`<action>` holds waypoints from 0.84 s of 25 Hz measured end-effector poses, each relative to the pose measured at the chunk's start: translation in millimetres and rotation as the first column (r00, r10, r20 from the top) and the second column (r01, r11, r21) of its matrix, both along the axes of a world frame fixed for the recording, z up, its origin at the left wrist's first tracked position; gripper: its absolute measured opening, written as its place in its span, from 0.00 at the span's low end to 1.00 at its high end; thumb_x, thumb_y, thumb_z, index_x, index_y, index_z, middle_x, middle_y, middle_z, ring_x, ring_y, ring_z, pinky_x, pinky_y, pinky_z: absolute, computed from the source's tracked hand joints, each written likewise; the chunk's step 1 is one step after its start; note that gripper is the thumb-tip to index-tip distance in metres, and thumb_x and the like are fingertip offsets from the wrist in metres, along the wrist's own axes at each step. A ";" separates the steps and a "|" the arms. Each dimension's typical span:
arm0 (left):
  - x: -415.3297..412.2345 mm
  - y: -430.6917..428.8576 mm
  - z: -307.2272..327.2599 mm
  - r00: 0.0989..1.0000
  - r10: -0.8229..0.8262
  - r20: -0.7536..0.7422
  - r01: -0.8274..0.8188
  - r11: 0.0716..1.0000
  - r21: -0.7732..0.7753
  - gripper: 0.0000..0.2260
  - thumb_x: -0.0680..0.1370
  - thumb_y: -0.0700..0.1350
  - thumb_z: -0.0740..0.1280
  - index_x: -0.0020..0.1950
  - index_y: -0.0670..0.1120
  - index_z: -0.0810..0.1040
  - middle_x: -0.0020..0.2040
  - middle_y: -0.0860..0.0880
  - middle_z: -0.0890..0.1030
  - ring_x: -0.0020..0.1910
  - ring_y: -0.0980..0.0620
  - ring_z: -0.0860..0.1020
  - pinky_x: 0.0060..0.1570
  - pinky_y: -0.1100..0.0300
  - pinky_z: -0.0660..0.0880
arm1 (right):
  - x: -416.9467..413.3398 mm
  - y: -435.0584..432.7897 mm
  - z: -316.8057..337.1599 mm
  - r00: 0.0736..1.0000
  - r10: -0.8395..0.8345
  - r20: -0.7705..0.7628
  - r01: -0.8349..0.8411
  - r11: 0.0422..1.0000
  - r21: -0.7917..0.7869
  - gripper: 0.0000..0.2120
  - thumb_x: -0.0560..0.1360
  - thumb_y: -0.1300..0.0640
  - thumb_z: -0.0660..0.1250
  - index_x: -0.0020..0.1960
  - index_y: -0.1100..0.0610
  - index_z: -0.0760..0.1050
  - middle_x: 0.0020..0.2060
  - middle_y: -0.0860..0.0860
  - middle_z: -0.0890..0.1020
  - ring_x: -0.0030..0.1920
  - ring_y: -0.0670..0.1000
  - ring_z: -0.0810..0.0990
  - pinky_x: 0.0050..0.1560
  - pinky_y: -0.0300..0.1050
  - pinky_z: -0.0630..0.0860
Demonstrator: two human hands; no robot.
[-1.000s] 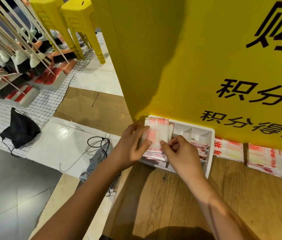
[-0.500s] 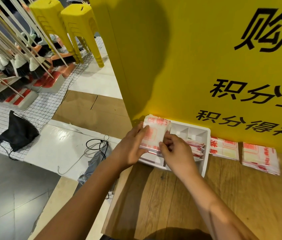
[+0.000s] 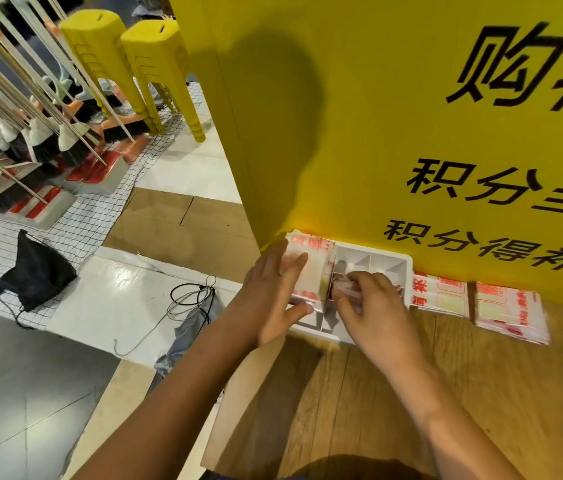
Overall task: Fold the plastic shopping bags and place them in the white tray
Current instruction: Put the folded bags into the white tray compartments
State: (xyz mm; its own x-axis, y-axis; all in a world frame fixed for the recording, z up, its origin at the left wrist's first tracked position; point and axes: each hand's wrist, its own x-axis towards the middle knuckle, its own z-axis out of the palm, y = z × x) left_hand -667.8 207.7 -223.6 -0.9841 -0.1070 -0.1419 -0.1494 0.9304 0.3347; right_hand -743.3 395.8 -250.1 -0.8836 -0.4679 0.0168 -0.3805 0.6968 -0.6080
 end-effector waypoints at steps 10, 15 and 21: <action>-96.6 166.1 10.4 0.924 -0.291 0.247 0.355 0.892 -0.279 0.29 0.81 0.52 0.65 0.78 0.46 0.61 0.79 0.39 0.54 0.78 0.40 0.50 0.76 0.43 0.50 | -31.1 154.4 15.4 0.949 -0.100 -0.299 0.232 0.864 0.447 0.19 0.72 0.50 0.73 0.58 0.58 0.79 0.56 0.60 0.79 0.56 0.63 0.78 0.50 0.56 0.75; -134.8 224.7 -20.3 0.890 -0.269 0.368 0.404 0.839 -0.363 0.25 0.79 0.41 0.64 0.75 0.44 0.63 0.75 0.39 0.61 0.75 0.39 0.58 0.76 0.44 0.54 | -48.5 220.4 -3.1 0.958 -0.120 -0.259 0.237 0.841 0.487 0.17 0.69 0.54 0.75 0.56 0.59 0.80 0.54 0.60 0.80 0.53 0.64 0.79 0.48 0.56 0.75; -149.4 241.2 -51.8 0.928 -0.166 0.334 0.286 0.892 -0.350 0.30 0.75 0.36 0.68 0.75 0.43 0.62 0.69 0.39 0.68 0.71 0.38 0.65 0.76 0.41 0.53 | -96.4 232.3 -25.6 0.980 -0.128 -0.151 0.178 0.902 0.393 0.20 0.80 0.56 0.62 0.72 0.54 0.70 0.70 0.54 0.73 0.68 0.58 0.71 0.62 0.51 0.69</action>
